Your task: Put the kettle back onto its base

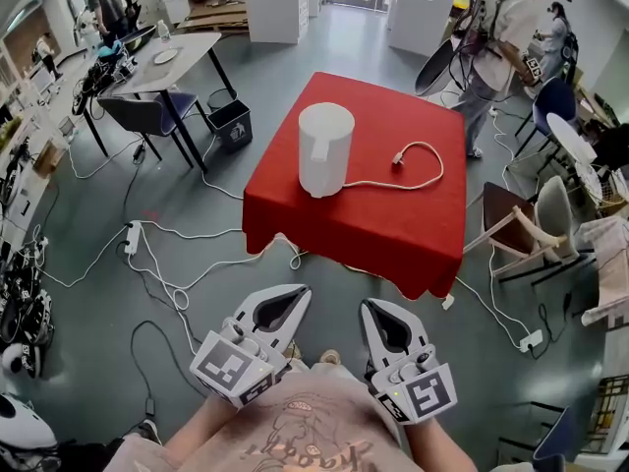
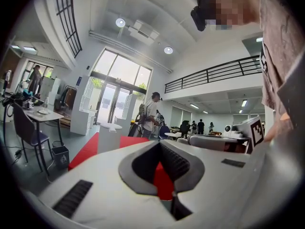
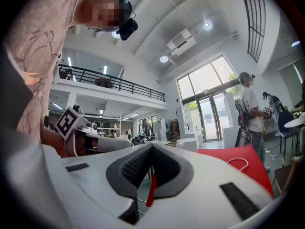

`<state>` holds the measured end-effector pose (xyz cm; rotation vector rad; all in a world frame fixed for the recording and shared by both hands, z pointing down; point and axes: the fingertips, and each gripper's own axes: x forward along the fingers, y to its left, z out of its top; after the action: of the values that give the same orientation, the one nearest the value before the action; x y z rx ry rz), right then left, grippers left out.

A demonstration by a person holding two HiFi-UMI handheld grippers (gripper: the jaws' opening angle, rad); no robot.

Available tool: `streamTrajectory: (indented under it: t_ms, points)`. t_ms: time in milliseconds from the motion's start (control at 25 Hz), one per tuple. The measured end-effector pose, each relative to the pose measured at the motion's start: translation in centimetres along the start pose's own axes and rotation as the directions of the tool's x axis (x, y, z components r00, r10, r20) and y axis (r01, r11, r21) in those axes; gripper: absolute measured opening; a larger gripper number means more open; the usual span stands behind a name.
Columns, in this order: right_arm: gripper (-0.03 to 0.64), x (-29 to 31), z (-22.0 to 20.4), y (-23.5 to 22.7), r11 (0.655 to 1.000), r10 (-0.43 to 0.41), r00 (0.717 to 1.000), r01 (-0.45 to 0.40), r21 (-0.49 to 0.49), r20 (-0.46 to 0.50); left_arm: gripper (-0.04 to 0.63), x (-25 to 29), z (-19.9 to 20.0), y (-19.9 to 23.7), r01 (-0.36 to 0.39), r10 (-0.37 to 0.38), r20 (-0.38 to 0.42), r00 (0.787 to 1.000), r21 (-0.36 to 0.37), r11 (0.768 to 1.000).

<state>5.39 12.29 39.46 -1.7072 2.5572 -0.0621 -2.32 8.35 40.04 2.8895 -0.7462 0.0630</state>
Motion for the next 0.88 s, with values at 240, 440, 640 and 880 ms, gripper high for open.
streamTrajectory:
  t_ms: [240,440,640,880]
  points:
    - [0.006,0.0,0.0,0.1,1.000,-0.018,1.000,0.018,-0.017,0.007,-0.009,-0.1,0.0,-0.1,0.008,-0.008,0.011,1.000,-0.002,1.000]
    - [0.008,0.5,0.0,-0.2,1.000,-0.020,1.000,0.020,-0.012,0.002,-0.009,0.2,0.5,0.2,0.012,-0.012,0.016,1.000,0.000,1.000]
    - [0.008,0.9,0.1,0.1,1.000,-0.014,1.000,0.014,-0.005,0.003,-0.009,0.1,0.6,0.6,0.017,-0.017,0.011,1.000,0.000,1.000]
    - [0.007,1.0,-0.1,-0.1,1.000,-0.007,1.000,0.007,-0.005,0.001,-0.009,0.3,0.3,0.6,0.020,-0.020,0.004,1.000,-0.006,1.000]
